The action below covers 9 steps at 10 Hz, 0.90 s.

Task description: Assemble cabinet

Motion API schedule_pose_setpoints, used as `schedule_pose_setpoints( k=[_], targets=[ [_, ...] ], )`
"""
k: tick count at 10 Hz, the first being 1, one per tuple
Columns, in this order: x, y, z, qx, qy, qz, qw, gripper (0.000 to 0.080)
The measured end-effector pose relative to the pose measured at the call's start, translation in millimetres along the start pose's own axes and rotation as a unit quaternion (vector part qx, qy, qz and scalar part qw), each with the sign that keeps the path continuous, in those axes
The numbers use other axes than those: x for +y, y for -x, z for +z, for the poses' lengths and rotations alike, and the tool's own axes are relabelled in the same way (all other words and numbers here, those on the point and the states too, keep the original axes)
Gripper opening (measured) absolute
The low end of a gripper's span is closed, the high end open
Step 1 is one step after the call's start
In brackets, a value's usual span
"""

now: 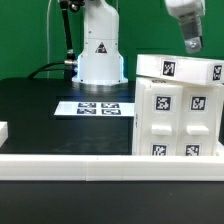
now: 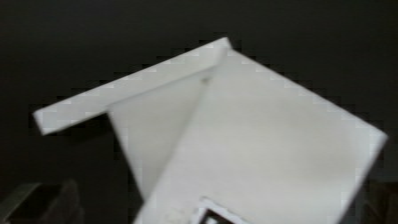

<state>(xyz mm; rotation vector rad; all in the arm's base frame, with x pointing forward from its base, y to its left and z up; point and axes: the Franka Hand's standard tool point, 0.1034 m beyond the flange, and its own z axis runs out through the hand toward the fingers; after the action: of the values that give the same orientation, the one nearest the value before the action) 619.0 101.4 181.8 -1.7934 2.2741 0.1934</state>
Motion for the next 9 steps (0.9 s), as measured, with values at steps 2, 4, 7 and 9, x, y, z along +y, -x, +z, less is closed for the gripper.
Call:
schedule_pose_setpoints(
  k=[2, 4, 7, 9],
  targets=[
    [-5.7, 8.8, -3.6, 0.007, 0.013, -0.153, 0.988, 0.0797],
    [-4.6, 12.8, -2.9, 0.014, 0.018, -0.277, 0.961, 0.0797],
    [-5.5, 11.0, -3.1, 0.013, 0.019, -0.426, 0.904, 0.0797],
    [-5.8, 9.9, -3.3, 0.013, 0.021, -0.506, 0.862, 0.0797]
  ],
)
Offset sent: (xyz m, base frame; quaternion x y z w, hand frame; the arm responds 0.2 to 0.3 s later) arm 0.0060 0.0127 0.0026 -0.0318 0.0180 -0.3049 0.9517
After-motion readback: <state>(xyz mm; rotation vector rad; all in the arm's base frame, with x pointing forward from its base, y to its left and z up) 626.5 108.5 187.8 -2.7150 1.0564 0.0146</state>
